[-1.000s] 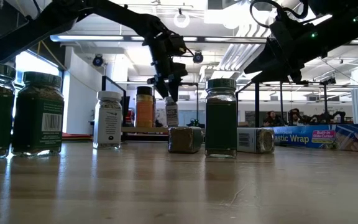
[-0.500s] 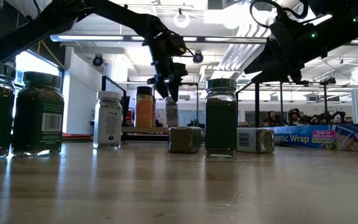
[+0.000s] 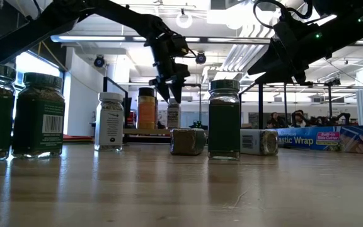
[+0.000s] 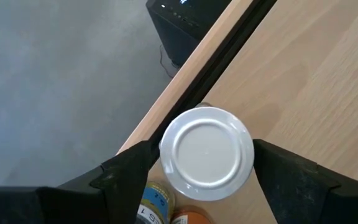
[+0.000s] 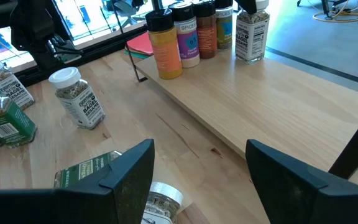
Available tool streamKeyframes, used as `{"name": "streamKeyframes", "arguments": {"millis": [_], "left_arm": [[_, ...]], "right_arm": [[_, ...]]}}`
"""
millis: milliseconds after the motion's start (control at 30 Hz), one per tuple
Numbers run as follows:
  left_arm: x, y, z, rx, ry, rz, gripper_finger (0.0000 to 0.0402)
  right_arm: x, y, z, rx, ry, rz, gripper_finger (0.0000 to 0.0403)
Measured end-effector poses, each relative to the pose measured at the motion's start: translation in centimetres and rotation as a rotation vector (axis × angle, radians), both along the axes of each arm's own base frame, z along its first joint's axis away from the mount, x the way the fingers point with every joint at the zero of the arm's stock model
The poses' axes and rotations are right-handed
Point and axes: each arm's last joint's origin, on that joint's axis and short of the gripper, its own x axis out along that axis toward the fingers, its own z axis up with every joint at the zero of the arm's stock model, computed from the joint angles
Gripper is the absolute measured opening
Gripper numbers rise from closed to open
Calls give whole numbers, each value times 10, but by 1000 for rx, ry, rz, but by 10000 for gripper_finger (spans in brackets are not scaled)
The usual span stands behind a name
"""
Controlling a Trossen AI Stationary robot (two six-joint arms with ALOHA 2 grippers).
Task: Shelf spices
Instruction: Put the white seasoning bottle on the shelf, then put the white seasoning bottle on the shelf aligned with the other white seasoning bottles
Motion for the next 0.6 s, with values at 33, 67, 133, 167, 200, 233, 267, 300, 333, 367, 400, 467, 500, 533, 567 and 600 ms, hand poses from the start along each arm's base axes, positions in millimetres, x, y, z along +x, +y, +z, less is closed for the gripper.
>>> {"name": "streamKeyframes", "arguments": {"millis": [33,67,133,167,200,233,267,300,333,367,400,467,500,533,567,600], "left_arm": [[0,0,0,-1,-1,4,274],[0,0,0,-4,-4,12,274],[0,0,0,-6,-10,24,273],[0,0,0,-6,-13,26,273],[0,0,0,-5,-13,27,273],[0,0,0,-4,-13,27,273],[0,0,0,-4,-12,27,273],[0,0,0,-4,-12,27,273],[0,0,0,-4,-12,27,273],[0,0,0,-3,-12,26,273],[0,0,1,-3,-13,26,273],[0,0,5,-1,-15,25,273],[-1,-1,8,1,-17,24,273],[-1,-1,12,6,-24,24,273],[-1,-1,16,13,-32,24,273],[-1,-1,20,17,-37,24,273]], "right_arm": [[0,0,0,0,0,0,247],[0,0,0,0,0,0,247],[0,0,0,0,0,0,247],[0,0,0,0,0,0,247],[0,0,0,0,0,0,247],[0,0,0,0,0,0,247],[0,0,0,0,0,0,247],[0,0,0,0,0,0,247],[0,0,0,0,0,0,247],[0,0,0,0,0,0,247],[0,0,0,0,0,0,247],[0,0,0,0,0,0,247],[0,0,0,0,0,0,247],[0,0,0,0,0,0,247],[0,0,0,0,0,0,247],[0,0,0,0,0,0,247]]}}
